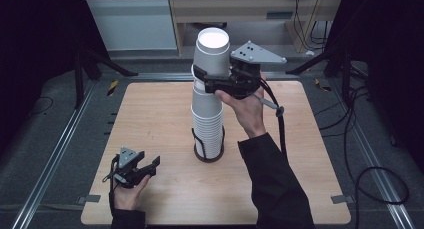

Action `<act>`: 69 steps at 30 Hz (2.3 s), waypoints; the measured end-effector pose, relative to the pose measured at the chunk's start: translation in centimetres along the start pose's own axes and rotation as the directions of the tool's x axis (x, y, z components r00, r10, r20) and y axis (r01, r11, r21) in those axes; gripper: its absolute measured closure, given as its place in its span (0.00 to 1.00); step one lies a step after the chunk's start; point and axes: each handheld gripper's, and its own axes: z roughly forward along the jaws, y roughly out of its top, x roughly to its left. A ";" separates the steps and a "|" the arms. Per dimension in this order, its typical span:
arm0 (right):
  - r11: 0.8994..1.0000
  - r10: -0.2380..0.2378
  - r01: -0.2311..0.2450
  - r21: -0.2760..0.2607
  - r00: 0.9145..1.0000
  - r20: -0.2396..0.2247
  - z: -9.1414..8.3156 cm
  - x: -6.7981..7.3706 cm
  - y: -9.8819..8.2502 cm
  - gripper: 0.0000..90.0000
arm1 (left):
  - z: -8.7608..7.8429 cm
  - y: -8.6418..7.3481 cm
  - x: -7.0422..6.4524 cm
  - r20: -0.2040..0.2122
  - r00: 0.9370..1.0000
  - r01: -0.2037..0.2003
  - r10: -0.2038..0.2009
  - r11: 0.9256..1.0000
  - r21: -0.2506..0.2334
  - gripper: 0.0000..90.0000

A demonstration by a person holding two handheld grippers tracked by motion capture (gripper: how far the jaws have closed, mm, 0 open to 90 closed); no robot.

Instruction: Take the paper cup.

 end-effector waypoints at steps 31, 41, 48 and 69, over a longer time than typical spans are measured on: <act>0.999 -0.003 0.000 0.049 0.998 0.066 -8.1 -3.6 -4.3 0.17 | -0.5 0.4 -0.4 0.012 1.000 -0.014 0.014 1.000 -0.019 0.30; 0.996 0.012 -0.017 0.085 0.998 0.060 -9.6 -3.7 -7.9 0.17 | -0.5 0.7 -0.7 0.057 0.998 -0.024 0.025 1.000 -0.014 0.27; 0.992 0.014 -0.019 0.123 0.999 0.043 -10.2 -3.7 -9.9 0.17 | -0.4 0.7 -1.0 0.074 0.996 -0.040 0.041 0.999 -0.014 0.26; 0.956 0.002 0.019 0.292 0.997 -0.072 -12.1 -3.4 -15.8 0.17 | -0.4 0.9 -2.3 0.160 0.983 -0.089 0.088 0.996 0.000 0.25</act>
